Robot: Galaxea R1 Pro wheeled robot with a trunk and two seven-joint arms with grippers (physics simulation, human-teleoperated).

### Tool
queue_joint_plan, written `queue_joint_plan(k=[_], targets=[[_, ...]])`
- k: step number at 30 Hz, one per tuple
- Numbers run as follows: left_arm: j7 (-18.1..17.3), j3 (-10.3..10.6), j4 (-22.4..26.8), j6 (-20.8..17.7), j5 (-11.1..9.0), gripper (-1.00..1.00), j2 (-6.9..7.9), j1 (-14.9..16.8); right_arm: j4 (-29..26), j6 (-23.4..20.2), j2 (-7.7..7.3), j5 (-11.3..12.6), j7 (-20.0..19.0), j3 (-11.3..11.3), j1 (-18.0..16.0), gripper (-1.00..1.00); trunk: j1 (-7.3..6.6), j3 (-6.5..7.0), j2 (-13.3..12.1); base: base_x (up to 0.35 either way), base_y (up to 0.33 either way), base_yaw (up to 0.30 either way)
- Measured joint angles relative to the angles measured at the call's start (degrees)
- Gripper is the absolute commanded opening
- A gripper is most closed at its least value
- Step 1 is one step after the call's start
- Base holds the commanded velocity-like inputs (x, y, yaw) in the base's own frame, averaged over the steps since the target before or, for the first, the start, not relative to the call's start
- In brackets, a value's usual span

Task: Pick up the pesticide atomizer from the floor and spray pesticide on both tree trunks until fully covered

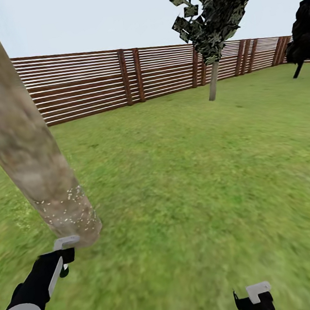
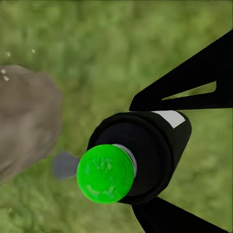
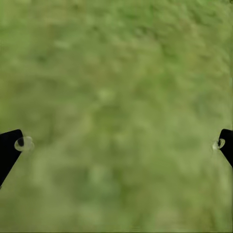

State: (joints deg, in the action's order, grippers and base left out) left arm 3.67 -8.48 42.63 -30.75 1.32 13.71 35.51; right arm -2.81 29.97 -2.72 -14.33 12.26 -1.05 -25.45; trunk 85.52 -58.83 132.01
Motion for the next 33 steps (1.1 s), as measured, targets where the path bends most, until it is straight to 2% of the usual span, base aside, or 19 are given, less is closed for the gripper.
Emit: queue_joint_plan(k=[2,3,4,5,7,13,22,25,27,29,30,32,33], targets=[[0.0,-0.6,-0.1,0.0,-0.1,-1.0,0.2,0.0,0.0,0.0,0.03,0.0,0.0,0.0,0.0,1.0,0.0,0.0,0.0,0.286,-0.142,0.261],[-0.1,-1.9,0.0,0.1,0.1,-1.0,0.24,0.0,0.0,0.0,0.04,0.0,0.0,0.0,0.0,1.0,0.0,0.0,0.0,0.279,-0.162,0.276],[-0.2,-5.3,0.0,0.3,0.6,-1.0,0.31,0.0,0.0,0.0,0.06,0.0,0.0,0.0,0.0,1.0,0.0,0.0,0.0,0.275,-0.165,0.277],[-0.2,-6.0,0.0,0.3,0.4,-1.0,0.47,-0.1,0.0,0.0,0.06,0.0,0.0,0.0,0.0,1.0,0.0,0.0,0.0,0.264,-0.167,0.277],[-0.2,-6.2,0.0,0.4,0.2,-1.0,0.51,-0.1,0.0,0.0,0.07,0.0,0.0,0.0,0.0,1.0,0.0,0.0,0.0,0.223,-0.192,0.277],[-0.2,-5.8,0.3,0.5,0.1,-1.0,-0.16,-0.1,0.0,0.0,0.05,0.0,0.0,0.0,0.0,1.0,0.0,0.0,0.0,0.008,-0.265,0.256],[-0.3,-5.6,0.1,0.4,0.0,-1.0,-0.28,-0.1,0.0,0.0,0.03,0.0,0.0,0.0,0.0,1.0,0.0,0.0,0.0,-0.037,-0.272,0.016],[-0.3,-4.0,-0.2,0.5,0.0,-1.0,-1.24,-0.1,0.0,0.0,0.07,0.0,0.0,0.0,0.0,1.0,0.0,0.0,0.0,0.083,-0.273,0.0],[-0.7,-3.6,0.1,0.7,-0.3,-1.0,-1.81,-0.1,0.0,0.0,0.07,0.0,-0.1,0.0,0.0,1.0,0.0,0.0,0.0,-0.028,-0.249,0.0],[-1.0,-3.3,0.2,1.5,-0.7,-1.0,-4.24,-0.1,0.0,0.0,0.33,0.0,-0.1,0.1,0.0,1.0,0.0,0.0,0.0,-0.277,-0.06,0.0],[-1.6,-3.1,0.0,3.1,-0.3,-1.0,-4.76,-0.2,0.0,0.0,0.37,0.0,0.0,0.1,0.0,1.0,0.0,0.0,0.0,-0.323,-0.014,0.0],[-6.1,-1.9,-0.1,5.7,0.3,-1.0,-4.34,-0.8,-0.2,0.0,0.52,-0.1,-0.2,0.1,0.0,1.0,0.0,0.0,0.0,-0.331,-0.006,0.0],[-11.8,-0.5,0.1,6.7,2.7,-1.0,-2.83,-2.4,-0.4,0.0,0.54,-0.3,-0.4,0.4,0.0,1.0,0.0,-0.01,0.0,-0.336,-0.002,0.0]])
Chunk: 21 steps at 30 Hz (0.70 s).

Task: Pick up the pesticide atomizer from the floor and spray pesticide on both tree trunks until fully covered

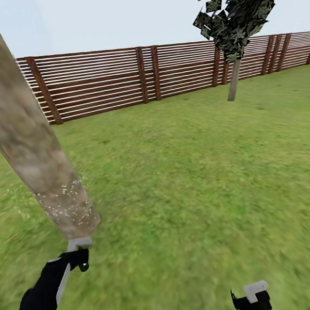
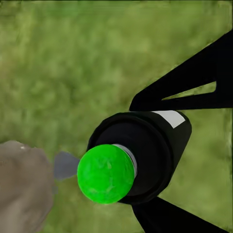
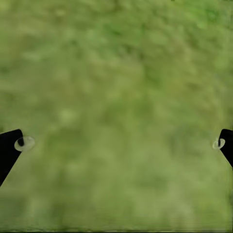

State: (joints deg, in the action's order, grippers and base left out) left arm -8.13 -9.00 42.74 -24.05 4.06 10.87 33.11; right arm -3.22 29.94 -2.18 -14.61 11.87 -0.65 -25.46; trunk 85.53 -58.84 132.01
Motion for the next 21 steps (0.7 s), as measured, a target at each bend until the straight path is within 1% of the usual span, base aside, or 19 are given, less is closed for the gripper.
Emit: queue_joint_plan(k=[1,2,3,4,5,6,7,8,9,10,11,12,13,15,16,19,21], targets=[[-4.1,0.8,0.1,1.2,2.5,-1.0,1.38,-1.0,-0.3,0.0,-0.01,-0.3,-0.1,0.8,0.0,1.0,0.0,0.0,0.0,-0.337,-0.001,0.0],[-8.6,1.2,-0.1,3.7,4.9,-1.0,2.71,-1.6,-1.6,0.0,-0.01,-1.3,-0.1,2.7,0.0,1.0,0.0,0.01,0.0,-0.337,0.0,0.0],[-13.7,1.4,-0.3,6.5,6.8,-1.0,4.02,-2.0,-4.5,-0.1,-0.01,-2.9,-0.2,5.1,0.0,1.0,0.0,0.01,0.0,-0.338,0.0,0.0],[-20.4,1.5,-0.5,8.9,9.0,-1.0,5.53,-2.4,-8.5,-0.5,0.04,-4.7,-1.8,7.6,-0.1,1.0,-0.01,0.02,0.0,-0.338,0.0,0.0],[-23.5,1.5,-0.5,9.7,9.8,-1.0,6.14,-2.6,-10.3,-1.0,0.05,-5.4,-3.6,8.2,0.0,1.0,0.0,0.01,0.0,-0.338,0.0,0.0],[-28.1,1.6,-0.5,11.3,11.0,-1.0,6.75,-2.7,-12.5,-3.0,0.05,-6.3,-9.3,8.9,0.0,1.0,0.0,0.01,0.0,-0.329,0.0,0.0],[-32.4,1.6,-0.5,13.6,12.5,-1.0,7.05,-2.7,-14.3,-5.2,-0.17,-6.7,-16.2,9.2,0.0,1.0,0.0,0.01,0.0,-0.309,0.0,0.0],[-38.4,1.6,-0.5,16.5,16.0,-1.0,7.18,-2.7,-16.4,-7.1,-0.4,-7.0,-24.1,9.3,0.0,1.0,0.0,0.01,0.0,-0.277,0.0,0.0],[-42.3,1.6,-0.5,17.8,19.0,-1.0,7.16,-2.6,-17.5,-7.9,-0.52,-7.1,-28.2,9.3,-0.1,1.0,0.0,0.01,0.0,-0.212,0.0,0.0],[-45.8,1.6,-0.5,18.5,22.3,-1.0,6.98,-2.5,-18.2,-8.2,-0.53,-7.4,-31.3,9.4,-0.1,1.0,0.0,0.01,0.0,-0.099,0.0,0.0],[-49.0,1.5,-0.5,18.9,26.1,-1.0,6.69,-2.4,-18.9,-8.4,-0.54,-8.4,-35.4,9.4,-0.3,1.0,0.0,0.01,0.0,-0.051,0.0,0.0],[-50.4,1.5,-0.5,19.0,28.1,-1.0,6.54,-2.4,-19.6,-8.5,-0.54,-9.2,-38.6,9.4,-0.3,1.0,0.0,0.01,0.0,-0.021,0.0,0.0],[-51.2,2.0,-0.5,19.1,30.1,-1.0,6.31,-2.4,-21.4,-8.5,-0.54,-9.9,-42.9,9.4,-0.4,1.0,0.0,0.01,0.0,0.0,0.0,0.0],[-50.6,2.7,-1.1,19.8,30.7,-1.0,5.65,-2.4,-22.0,-8.4,0.11,-10.5,-43.5,9.6,-0.5,1.0,0.0,0.01,0.0,0.0,0.0,0.0],[-50.5,2.5,-1.2,20.1,30.5,-1.0,5.33,-2.4,-22.3,-8.3,0.43,-10.8,-43.8,9.5,-0.5,1.0,0.0,0.01,0.0,0.0,0.0,0.0],[-51.5,1.5,-0.6,20.9,29.5,-1.0,4.34,-2.4,-23.3,-8.3,1.41,-10.0,-42.9,9.3,-0.6,1.0,0.0,0.01,0.0,0.0,0.0,0.0],[-52.1,2.2,-0.5,21.5,28.8,-1.0,3.68,-2.2,-23.9,-8.4,1.91,-10.0,-42.2,9.3,-0.6,1.0,0.0,0.01,0.0,0.0,0.0,0.0]])
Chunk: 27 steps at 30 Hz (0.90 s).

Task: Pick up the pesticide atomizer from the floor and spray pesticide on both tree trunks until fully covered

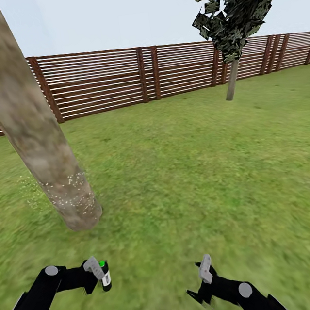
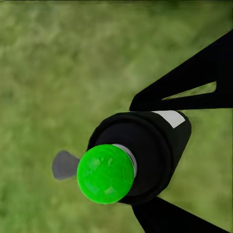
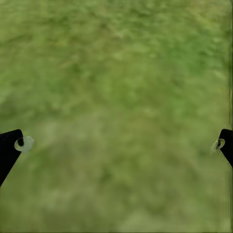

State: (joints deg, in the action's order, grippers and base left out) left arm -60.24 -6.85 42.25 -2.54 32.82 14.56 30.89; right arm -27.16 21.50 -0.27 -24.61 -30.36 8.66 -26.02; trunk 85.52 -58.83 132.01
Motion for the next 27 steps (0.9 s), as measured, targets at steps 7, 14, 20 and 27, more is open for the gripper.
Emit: queue_joint_plan(k=[7,14,20,27], targets=[[-0.9,2.3,0.1,-0.3,-0.2,-1.0,-2.3,0.9,-2.3,-0.2,0.34,-0.1,-2.0,0.3,-0.7,1.0,0.0,0.0,0.0,0.0,0.0,0.0],[-1.3,24.8,-0.1,-5.1,7.1,-1.0,-10.74,4.4,-12.8,-0.3,0.33,0.0,-19.3,0.3,-0.8,-1.0,0.0,0.0,0.0,0.0,0.0,0.0],[-1.3,24.9,-0.1,-5.8,11.4,-1.0,-12.16,4.4,-13.7,-0.3,0.43,0.1,-19.3,0.3,-0.8,-1.0,0.0,0.0,0.0,0.0,0.0,0.0],[-1.5,27.7,-0.1,-5.1,11.4,-1.0,-14.86,4.4,-13.6,-0.3,0.45,0.0,-19.3,0.3,-0.8,-1.0,0.0,0.0,0.0,0.0,0.0,0.0]])
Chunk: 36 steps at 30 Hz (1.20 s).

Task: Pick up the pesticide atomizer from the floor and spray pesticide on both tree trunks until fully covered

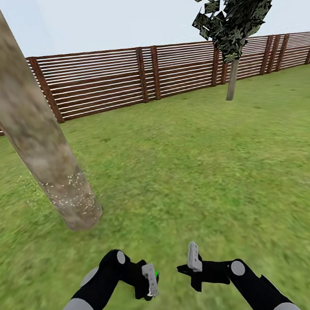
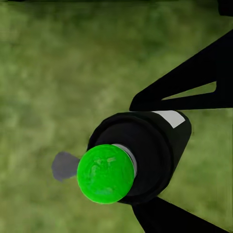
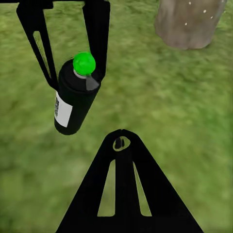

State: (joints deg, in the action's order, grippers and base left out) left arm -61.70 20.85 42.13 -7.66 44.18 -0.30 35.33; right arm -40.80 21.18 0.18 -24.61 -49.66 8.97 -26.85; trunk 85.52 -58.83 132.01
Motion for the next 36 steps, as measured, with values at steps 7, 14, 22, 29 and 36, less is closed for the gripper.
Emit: queue_joint_plan(k=[7,14,22,29,36], targets=[[0.3,0.2,0.0,-0.6,0.3,-1.0,-1.72,0.0,-0.1,0.0,0.16,0.2,0.0,0.0,0.0,-1.0,0.0,0.0,0.0,0.0,0.0,0.0],[2.0,0.1,0.1,-0.8,1.1,-1.0,-3.13,0.0,-0.7,0.1,0.5,0.2,0.0,0.0,0.0,-1.0,0.0,0.0,0.0,0.0,0.0,0.0],[3.5,0.0,-0.9,-0.8,2.0,-1.0,-3.88,0.0,-0.8,0.1,0.62,0.2,0.0,0.0,0.0,-1.0,0.0,0.0,0.0,0.0,0.0,0.0],[3.6,0.0,-0.8,-0.8,2.0,-1.0,-5.01,0.0,-0.8,0.1,0.62,0.2,0.0,0.0,0.0,-1.0,0.0,0.0,0.0,0.0,0.0,0.0],[4.8,-0.1,-0.8,-0.7,1.6,-1.0,-5.35,0.0,-0.8,0.1,0.62,0.2,0.0,0.0,0.0,-1.0,0.0,0.0,0.0,0.0,0.0,0.0]])
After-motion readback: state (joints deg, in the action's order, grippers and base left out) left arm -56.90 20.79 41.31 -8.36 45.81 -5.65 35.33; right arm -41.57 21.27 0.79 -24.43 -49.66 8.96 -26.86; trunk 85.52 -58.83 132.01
